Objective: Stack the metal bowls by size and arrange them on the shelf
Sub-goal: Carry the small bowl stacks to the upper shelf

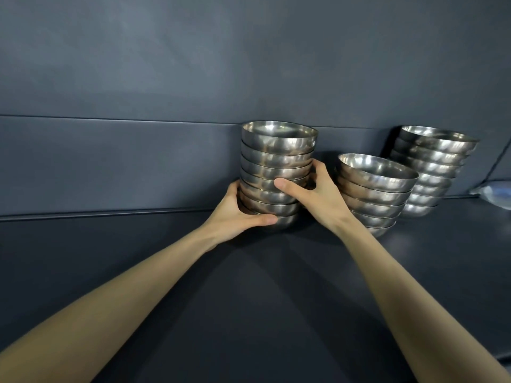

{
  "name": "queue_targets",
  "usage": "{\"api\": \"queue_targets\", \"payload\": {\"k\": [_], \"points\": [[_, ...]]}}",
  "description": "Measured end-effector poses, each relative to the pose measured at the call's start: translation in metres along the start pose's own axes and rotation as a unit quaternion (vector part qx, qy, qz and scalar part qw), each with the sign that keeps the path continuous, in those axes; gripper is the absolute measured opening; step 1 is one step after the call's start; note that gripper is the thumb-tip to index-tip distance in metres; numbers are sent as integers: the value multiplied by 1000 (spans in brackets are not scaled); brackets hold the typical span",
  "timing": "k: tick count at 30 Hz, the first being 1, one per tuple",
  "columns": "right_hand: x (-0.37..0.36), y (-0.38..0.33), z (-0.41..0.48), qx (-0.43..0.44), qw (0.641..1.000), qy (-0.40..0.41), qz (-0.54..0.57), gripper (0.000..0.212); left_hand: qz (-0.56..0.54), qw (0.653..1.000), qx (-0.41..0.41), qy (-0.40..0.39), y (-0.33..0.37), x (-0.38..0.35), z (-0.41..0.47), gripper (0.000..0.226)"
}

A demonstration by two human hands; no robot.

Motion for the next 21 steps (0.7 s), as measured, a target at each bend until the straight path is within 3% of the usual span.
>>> {"api": "queue_targets", "payload": {"k": [21], "points": [[-23,-52,-39,67,997,-27,22,84,-8,996,-10,83,29,36,-71,80]]}}
Point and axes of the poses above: each hand's wrist, its own z-axis towards the middle knuckle, its own x-axis out of the back of the hand, y = z × x, the point moved 1 cm from there along z, towards the middle knuckle, and after that the axes turned 2 degrees about z, right-handed, at the moved point
